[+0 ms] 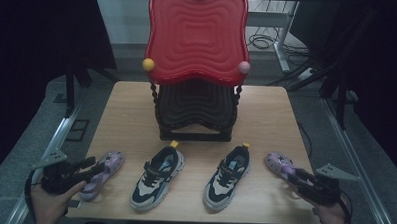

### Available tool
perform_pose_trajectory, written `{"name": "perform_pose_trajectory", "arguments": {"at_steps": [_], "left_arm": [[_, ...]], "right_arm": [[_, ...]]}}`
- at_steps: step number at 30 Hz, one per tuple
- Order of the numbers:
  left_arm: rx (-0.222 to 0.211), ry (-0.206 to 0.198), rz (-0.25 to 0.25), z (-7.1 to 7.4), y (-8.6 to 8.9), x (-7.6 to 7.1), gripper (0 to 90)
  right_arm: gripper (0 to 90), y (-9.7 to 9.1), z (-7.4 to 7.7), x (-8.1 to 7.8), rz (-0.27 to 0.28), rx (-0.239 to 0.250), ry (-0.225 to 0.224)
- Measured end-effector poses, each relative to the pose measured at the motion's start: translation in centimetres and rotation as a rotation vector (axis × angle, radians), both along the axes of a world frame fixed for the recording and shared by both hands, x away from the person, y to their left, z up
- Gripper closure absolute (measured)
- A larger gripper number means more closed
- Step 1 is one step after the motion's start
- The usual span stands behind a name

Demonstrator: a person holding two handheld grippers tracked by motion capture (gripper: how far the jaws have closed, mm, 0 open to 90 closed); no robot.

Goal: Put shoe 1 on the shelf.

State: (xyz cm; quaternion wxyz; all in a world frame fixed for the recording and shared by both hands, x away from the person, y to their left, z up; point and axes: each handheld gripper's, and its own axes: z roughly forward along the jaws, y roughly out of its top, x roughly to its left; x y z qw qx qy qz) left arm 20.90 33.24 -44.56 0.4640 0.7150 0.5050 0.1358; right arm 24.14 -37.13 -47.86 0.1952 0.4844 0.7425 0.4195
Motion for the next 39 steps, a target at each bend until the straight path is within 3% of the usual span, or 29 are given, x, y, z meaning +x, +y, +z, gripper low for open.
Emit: {"name": "perform_pose_trajectory", "arguments": {"at_steps": [6, 9, 13, 23, 29, 39], "left_arm": [[0.034, 0.054, 0.014, -1.6, 0.7, -1.0, 51.9], [0.037, 0.059, 0.023, -1.9, 1.0, -1.4, 53.1], [0.072, 0.091, 0.049, -2.5, 1.7, -1.5, 54.1], [0.142, 0.179, 0.006, -4.5, 0.7, -0.4, 58.2], [0.181, 0.194, -0.019, -4.8, 0.3, 0.2, 66.9], [0.208, 0.236, -0.054, -5.4, 0.0, 0.7, 79.8]], "right_arm": [[59.6, -0.2, -0.2, 0.4, -0.014, 0.007, 0.013], [59.6, 0.0, -0.3, 0.5, -0.012, 0.006, 0.018], [59.5, 0.0, -0.2, 0.6, -0.008, 0.007, 0.017], [59.4, 0.0, 0.0, 0.5, -0.007, 0.010, 0.009], [59.2, -0.3, 0.2, 0.4, -0.015, 0.014, 0.004], [58.9, -1.1, 0.5, -0.1, -0.032, 0.021, 0.001]]}}
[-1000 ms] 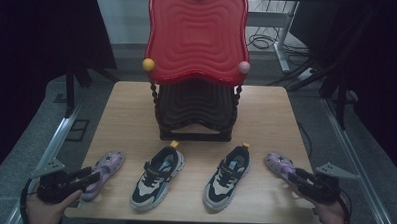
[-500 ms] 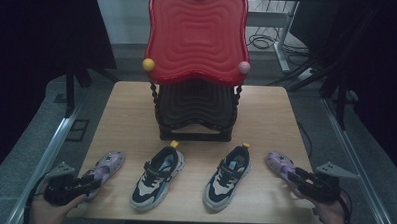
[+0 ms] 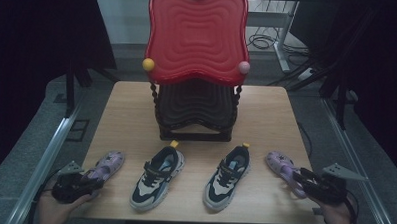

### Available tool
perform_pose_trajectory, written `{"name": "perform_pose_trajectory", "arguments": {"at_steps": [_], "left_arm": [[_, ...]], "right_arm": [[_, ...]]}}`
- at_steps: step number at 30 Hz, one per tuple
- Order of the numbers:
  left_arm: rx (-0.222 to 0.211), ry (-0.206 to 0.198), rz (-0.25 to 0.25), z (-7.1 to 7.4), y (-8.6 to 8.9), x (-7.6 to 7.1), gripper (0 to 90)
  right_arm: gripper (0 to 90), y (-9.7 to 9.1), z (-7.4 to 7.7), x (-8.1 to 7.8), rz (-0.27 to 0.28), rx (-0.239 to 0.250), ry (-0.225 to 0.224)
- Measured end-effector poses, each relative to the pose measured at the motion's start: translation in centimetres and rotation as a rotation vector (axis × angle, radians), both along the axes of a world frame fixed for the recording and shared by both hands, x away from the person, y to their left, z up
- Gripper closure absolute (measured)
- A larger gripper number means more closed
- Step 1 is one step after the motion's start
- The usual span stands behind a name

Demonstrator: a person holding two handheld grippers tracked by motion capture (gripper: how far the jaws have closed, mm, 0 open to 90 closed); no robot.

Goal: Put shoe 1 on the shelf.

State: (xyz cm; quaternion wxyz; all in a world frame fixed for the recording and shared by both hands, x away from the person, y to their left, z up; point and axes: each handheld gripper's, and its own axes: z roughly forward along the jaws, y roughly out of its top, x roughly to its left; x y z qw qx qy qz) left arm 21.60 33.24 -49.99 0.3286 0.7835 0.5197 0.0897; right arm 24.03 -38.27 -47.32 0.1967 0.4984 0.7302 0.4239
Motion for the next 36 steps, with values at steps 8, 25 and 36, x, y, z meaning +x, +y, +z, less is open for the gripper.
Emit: {"name": "perform_pose_trajectory", "arguments": {"at_steps": [8, 25, 36], "left_arm": [[0.008, 0.000, 0.007, 0.2, 0.1, 0.0, 84.2], [-0.007, -0.004, 0.014, 0.0, 0.3, -0.1, 84.8], [-0.015, -0.013, 0.026, 0.0, 0.3, -0.2, 85.6]], "right_arm": [[57.4, -0.2, -0.6, 0.2, 0.025, -0.009, 0.060], [67.2, -0.3, -2.4, 0.9, 0.029, -0.044, 0.139], [83.4, 0.2, -2.8, 1.2, 0.055, -0.035, 0.145]]}}
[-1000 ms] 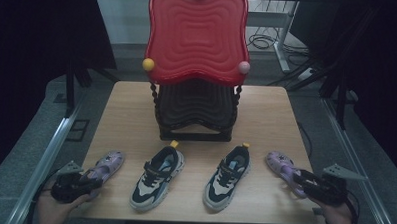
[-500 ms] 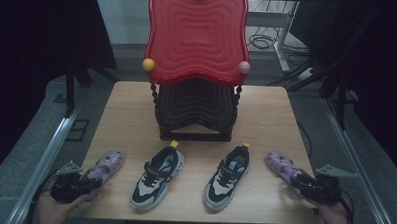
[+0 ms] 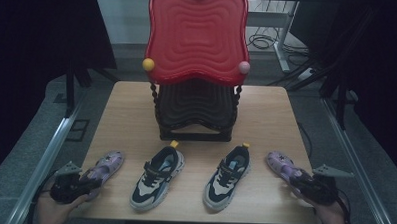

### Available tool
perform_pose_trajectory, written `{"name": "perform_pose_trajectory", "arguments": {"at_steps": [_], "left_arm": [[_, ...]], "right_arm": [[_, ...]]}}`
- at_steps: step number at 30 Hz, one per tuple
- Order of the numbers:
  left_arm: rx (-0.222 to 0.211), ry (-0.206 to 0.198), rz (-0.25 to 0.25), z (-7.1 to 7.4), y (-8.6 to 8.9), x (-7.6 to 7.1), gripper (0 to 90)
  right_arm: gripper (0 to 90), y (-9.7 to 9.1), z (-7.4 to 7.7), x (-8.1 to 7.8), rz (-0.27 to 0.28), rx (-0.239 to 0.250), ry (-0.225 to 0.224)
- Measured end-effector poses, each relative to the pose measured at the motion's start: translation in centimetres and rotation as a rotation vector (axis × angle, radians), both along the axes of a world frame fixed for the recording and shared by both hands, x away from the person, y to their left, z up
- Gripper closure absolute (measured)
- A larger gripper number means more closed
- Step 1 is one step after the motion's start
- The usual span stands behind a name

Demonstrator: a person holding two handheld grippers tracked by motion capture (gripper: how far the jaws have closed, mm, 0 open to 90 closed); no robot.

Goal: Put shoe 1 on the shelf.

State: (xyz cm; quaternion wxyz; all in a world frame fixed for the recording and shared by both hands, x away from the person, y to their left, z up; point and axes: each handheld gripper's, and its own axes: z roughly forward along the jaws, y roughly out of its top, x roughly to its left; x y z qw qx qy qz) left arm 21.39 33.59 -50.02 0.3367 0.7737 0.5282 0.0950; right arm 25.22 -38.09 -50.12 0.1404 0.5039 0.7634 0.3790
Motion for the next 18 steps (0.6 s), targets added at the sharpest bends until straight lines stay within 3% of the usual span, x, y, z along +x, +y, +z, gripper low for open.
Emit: {"name": "perform_pose_trajectory", "arguments": {"at_steps": [5, 18], "left_arm": [[-0.002, -0.009, 0.009, 0.05, 0.07, -0.08, 86.0], [-0.061, -0.045, 0.054, 0.45, 0.94, -0.24, 86.6]], "right_arm": [[84.5, -0.14, -0.02, -0.01, -0.007, 0.009, -0.005], [84.8, -0.17, 0.12, -0.02, -0.032, 0.027, -0.023]]}}
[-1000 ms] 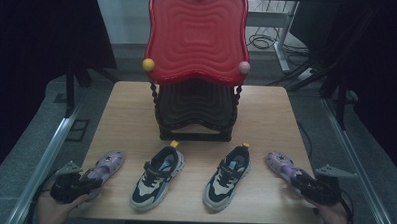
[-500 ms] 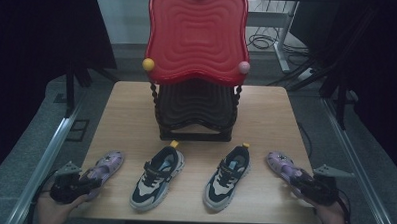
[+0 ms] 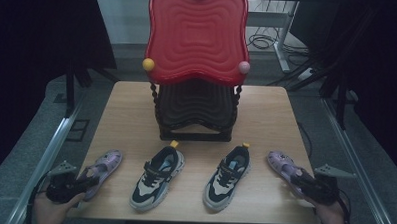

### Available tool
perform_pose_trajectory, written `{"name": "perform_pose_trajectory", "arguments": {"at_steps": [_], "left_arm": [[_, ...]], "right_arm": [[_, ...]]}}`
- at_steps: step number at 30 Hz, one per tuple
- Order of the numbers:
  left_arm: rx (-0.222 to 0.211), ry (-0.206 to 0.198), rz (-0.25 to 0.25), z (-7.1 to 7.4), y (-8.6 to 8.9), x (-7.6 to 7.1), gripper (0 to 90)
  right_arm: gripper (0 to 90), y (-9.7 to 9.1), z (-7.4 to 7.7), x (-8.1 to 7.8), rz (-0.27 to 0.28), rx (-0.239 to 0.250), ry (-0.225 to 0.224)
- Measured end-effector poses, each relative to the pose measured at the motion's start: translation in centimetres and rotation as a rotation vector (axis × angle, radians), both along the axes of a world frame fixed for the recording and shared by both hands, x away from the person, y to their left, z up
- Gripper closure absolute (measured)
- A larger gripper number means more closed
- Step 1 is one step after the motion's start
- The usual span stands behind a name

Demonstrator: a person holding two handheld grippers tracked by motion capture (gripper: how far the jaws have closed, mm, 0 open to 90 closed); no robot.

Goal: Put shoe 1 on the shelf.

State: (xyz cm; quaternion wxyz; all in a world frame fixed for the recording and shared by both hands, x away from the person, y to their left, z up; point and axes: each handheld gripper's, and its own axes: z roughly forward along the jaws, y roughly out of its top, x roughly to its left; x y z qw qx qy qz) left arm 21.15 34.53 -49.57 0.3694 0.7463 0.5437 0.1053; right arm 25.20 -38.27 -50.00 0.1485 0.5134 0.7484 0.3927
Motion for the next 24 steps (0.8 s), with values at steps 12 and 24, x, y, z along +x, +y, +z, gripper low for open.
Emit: {"name": "perform_pose_trajectory", "arguments": {"at_steps": [12, 24], "left_arm": [[-0.048, -0.052, 0.045, 1.0, 0.8, 0.0, 86.6], [-0.133, -0.107, 0.049, 2.4, 1.0, 0.1, 86.5]], "right_arm": [[84.8, 0.1, 0.4, -0.1, -0.066, 0.038, -0.028], [85.0, -0.8, 1.2, -0.7, -0.139, 0.138, -0.087]]}}
